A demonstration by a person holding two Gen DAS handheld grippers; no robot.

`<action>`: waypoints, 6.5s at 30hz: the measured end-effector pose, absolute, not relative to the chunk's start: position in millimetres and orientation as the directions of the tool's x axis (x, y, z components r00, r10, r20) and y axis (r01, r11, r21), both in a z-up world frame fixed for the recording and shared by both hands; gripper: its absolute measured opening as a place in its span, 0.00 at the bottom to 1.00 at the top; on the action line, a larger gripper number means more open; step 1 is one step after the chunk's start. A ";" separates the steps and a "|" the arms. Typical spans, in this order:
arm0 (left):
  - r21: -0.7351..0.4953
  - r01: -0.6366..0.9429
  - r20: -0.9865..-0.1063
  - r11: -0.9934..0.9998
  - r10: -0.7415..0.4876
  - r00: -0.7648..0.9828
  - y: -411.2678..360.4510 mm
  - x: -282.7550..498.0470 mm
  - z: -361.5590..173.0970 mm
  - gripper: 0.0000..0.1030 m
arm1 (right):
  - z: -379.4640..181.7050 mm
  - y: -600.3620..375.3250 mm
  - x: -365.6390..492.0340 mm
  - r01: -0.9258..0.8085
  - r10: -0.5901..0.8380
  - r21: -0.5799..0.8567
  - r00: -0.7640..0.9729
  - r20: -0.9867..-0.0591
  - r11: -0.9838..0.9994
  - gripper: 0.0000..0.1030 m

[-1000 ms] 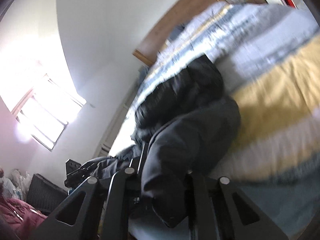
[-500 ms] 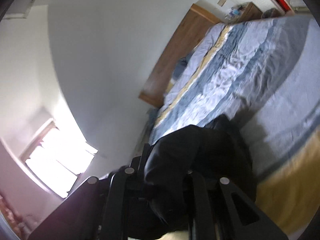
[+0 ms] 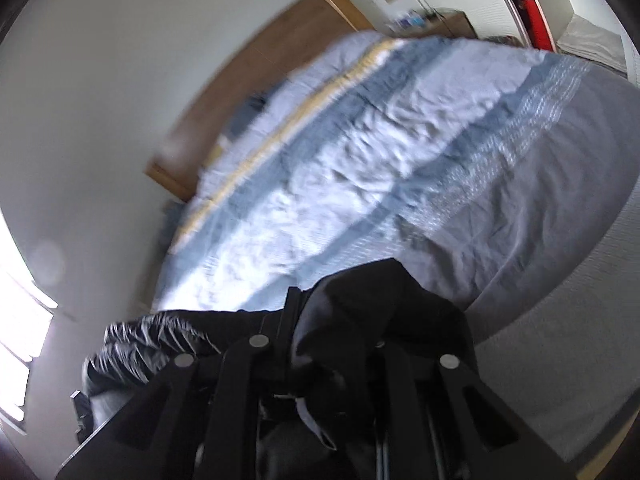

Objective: Fold large clothes

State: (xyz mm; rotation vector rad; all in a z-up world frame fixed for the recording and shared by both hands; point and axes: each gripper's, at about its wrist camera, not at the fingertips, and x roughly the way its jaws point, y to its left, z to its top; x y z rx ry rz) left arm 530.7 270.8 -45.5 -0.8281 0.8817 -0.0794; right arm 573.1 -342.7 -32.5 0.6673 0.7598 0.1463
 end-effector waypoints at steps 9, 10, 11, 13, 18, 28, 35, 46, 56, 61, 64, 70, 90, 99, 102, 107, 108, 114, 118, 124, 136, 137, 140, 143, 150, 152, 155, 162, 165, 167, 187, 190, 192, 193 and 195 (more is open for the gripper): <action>-0.691 -0.279 -0.663 0.667 -0.431 0.611 272.2 566.1 -93.6 0.22 | -98.6 -328.1 615.8 0.162 0.389 0.624 0.656 -0.647 0.764 0.15; -0.712 -0.277 -0.647 0.645 -0.450 0.616 276.0 563.9 -92.2 0.24 | -96.9 -330.6 613.6 0.156 0.402 0.644 0.666 -0.629 0.749 0.18; -0.740 -0.272 -0.622 0.615 -0.471 0.625 279.1 559.0 -88.1 0.30 | -94.3 -334.5 610.4 0.148 0.419 0.670 0.677 -0.605 0.728 0.24; -0.835 -0.247 -0.513 0.492 -0.532 0.673 295.7 547.2 -81.4 0.42 | -86.7 -342.6 603.9 0.128 0.453 0.727 0.705 -0.546 0.675 0.44; -0.880 -0.198 -0.423 0.432 -0.522 0.741 316.9 525.1 -39.5 0.66 | -44.5 -350.4 586.9 0.087 0.441 0.733 0.748 -0.495 0.675 0.64; -0.642 -0.192 -0.590 0.742 -0.318 0.742 299.6 481.1 52.6 0.72 | 47.5 -318.8 544.9 0.009 0.350 0.580 0.790 -0.503 0.814 0.66; -0.467 -0.060 -0.679 0.882 -0.314 0.664 197.5 493.2 52.5 0.72 | 51.0 -229.4 530.2 -0.098 0.371 0.452 0.735 -0.567 0.887 0.66; -0.220 0.030 -0.790 0.975 -0.196 0.581 89.8 578.5 -17.3 0.80 | -23.6 -138.3 578.0 -0.148 0.307 0.283 0.669 -0.677 0.948 0.66; -0.151 -0.037 -0.865 0.988 -0.114 0.488 87.5 665.0 -70.2 0.88 | -74.2 -134.0 670.4 -0.080 0.257 0.262 0.594 -0.762 0.962 0.67; -0.209 -0.046 -0.858 0.977 -0.160 0.489 96.2 668.0 -80.1 0.89 | -86.8 -139.9 676.7 -0.087 0.291 0.299 0.586 -0.756 0.950 0.67; -0.253 -0.034 -0.852 0.967 -0.206 0.482 110.5 666.3 -74.3 0.89 | -79.0 -154.2 676.5 -0.132 0.336 0.319 0.570 -0.750 0.938 0.67; -0.224 -0.187 -0.895 0.956 -0.126 0.427 181.9 662.7 -80.8 0.90 | -90.4 -246.8 681.4 0.042 0.244 0.321 0.558 -0.793 0.946 0.67; -0.208 -0.228 -0.869 0.951 -0.072 0.489 218.8 577.8 -68.6 0.89 | -73.2 -219.0 604.6 -0.086 0.307 0.319 0.584 -0.752 0.944 0.67; -0.235 -0.150 -0.784 0.960 -0.096 0.613 213.2 507.0 -33.6 0.86 | -43.1 -234.2 555.9 -0.069 0.237 0.250 0.630 -0.739 0.966 0.67; -0.215 -0.137 -0.797 0.967 -0.093 0.597 200.6 497.9 -47.7 0.87 | -46.2 -217.8 536.4 -0.127 0.255 0.227 0.626 -0.736 0.966 0.67; -0.233 -0.192 -0.815 0.953 -0.083 0.574 207.5 481.5 -65.6 0.88 | -73.1 -236.1 515.8 -0.092 0.228 0.216 0.592 -0.773 0.972 0.67; -0.215 -0.199 -0.814 0.956 -0.063 0.577 206.5 476.1 -63.0 0.88 | -74.7 -242.7 511.5 -0.075 0.216 0.213 0.592 -0.777 0.974 0.67; -0.139 -0.207 -0.769 0.969 0.026 0.638 188.4 428.8 -41.6 0.88 | -67.2 -265.3 473.4 -0.026 0.159 0.180 0.599 -0.785 0.983 0.67; -0.125 -0.199 -0.736 0.972 0.044 0.676 177.9 397.5 -32.5 0.88 | -54.7 -263.5 442.0 -0.036 0.146 0.157 0.607 -0.781 0.987 0.67; -0.104 -0.187 -0.685 0.977 0.066 0.725 165.3 360.7 -18.9 0.87 | -39.5 -263.0 407.8 -0.041 0.140 0.147 0.619 -0.772 0.988 0.67; -0.083 -0.180 -0.624 0.980 0.090 0.776 152.7 303.8 1.8 0.87 | -10.4 -258.5 350.4 -0.045 0.150 0.158 0.645 -0.749 0.986 0.67; -0.083 -0.179 -0.621 0.980 0.090 0.779 151.9 299.4 3.7 0.87 | -8.4 -258.6 345.2 -0.043 0.149 0.159 0.647 -0.748 0.986 0.67; -0.079 -0.179 -0.604 0.981 0.095 0.791 152.1 287.5 9.0 0.87 | -3.5 -259.8 332.8 -0.039 0.150 0.165 0.653 -0.743 0.986 0.67; -0.076 -0.181 -0.585 0.981 0.103 0.805 152.6 276.8 15.3 0.87 | 1.3 -261.7 321.5 -0.031 0.149 0.172 0.658 -0.738 0.985 0.67; -0.068 -0.184 -0.541 0.981 0.119 0.832 153.3 252.7 29.8 0.87 | 10.2 -268.7 301.3 -0.022 0.154 0.187 0.667 -0.729 0.982 0.67; -0.066 -0.187 -0.539 0.980 0.123 0.833 154.4 248.7 30.9 0.87 | 12.3 -270.3 296.2 -0.018 0.155 0.193 0.672 -0.724 0.981 0.67; -0.068 -0.175 -0.573 0.982 0.105 0.813 158.1 249.0 28.4 0.88 | 14.5 -274.6 290.0 -0.012 0.161 0.209 0.680 -0.715 0.978 0.67; -0.116 -0.205 -0.615 0.972 0.091 0.783 183.5 250.9 16.3 1.00 | 17.5 -296.3 287.8 0.044 0.156 0.258 0.696 -0.701 0.965 0.73; -0.137 -0.228 -0.633 0.964 0.092 0.769 200.4 255.6 11.7 1.00 | 17.7 -303.3 295.0 0.055 0.157 0.268 0.691 -0.705 0.962 0.77; -0.154 -0.230 -0.646 0.961 0.078 0.759 211.2 261.3 9.0 0.99 | 16.6 -306.2 302.0 0.050 0.169 0.278 0.689 -0.704 0.959 0.78; -0.375 -0.226 -0.784 0.899 -0.179 0.594 295.3 451.0 -65.9 0.99 | -89.0 -343.7 471.2 0.155 0.302 0.446 0.542 -0.784 0.881 0.79; -0.380 -0.212 -0.802 0.901 -0.206 0.561 290.9 475.3 -85.8 0.99 | -116.2 -352.0 487.0 0.172 0.381 0.516 0.492 -0.783 0.839 0.86; -0.405 -0.206 -0.802 0.891 -0.237 0.548 290.2 483.7 -99.1 0.99 | -131.6 -355.6 493.3 0.185 0.422 0.555 0.471 -0.775 0.811 0.94; -0.433 -0.203 -0.797 0.878 -0.268 0.542 290.6 488.6 -107.7 0.99 | -140.1 -357.0 496.5 0.186 0.453 0.583 0.463 -0.762 0.791 0.97; -0.493 -0.201 -0.778 0.846 -0.326 0.536 294.6 493.8 -119.4 0.99 | -152.6 -358.3 502.3 0.183 0.509 0.636 0.455 -0.731 0.749 0.99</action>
